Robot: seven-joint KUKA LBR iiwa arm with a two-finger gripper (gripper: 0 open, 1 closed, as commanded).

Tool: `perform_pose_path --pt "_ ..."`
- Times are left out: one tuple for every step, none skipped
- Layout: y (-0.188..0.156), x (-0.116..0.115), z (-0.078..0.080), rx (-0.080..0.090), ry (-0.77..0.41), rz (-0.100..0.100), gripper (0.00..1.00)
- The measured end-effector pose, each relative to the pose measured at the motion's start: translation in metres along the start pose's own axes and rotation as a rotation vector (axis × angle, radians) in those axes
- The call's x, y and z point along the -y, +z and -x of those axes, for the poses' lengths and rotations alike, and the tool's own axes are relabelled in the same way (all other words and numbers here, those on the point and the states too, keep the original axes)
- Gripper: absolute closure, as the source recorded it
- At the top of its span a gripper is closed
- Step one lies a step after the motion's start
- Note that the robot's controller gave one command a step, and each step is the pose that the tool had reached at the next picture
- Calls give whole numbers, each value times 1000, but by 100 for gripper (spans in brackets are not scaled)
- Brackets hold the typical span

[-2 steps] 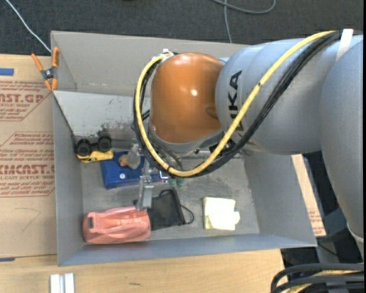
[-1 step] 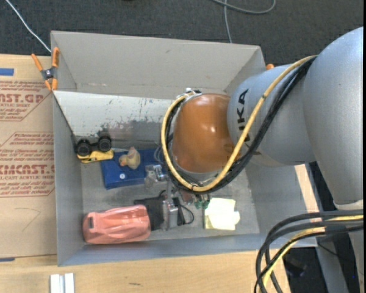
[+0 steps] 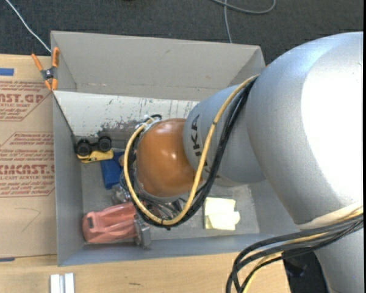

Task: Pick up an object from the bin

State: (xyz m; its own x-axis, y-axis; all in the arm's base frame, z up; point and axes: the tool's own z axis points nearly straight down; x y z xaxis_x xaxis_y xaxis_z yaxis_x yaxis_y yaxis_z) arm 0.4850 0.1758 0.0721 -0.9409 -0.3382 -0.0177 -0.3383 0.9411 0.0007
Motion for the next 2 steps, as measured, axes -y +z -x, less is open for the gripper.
perform_pose_path --pt "-54 108 -7 -15 -75 -2 0" --pt "0 -32 12 7 -154 -5 0"
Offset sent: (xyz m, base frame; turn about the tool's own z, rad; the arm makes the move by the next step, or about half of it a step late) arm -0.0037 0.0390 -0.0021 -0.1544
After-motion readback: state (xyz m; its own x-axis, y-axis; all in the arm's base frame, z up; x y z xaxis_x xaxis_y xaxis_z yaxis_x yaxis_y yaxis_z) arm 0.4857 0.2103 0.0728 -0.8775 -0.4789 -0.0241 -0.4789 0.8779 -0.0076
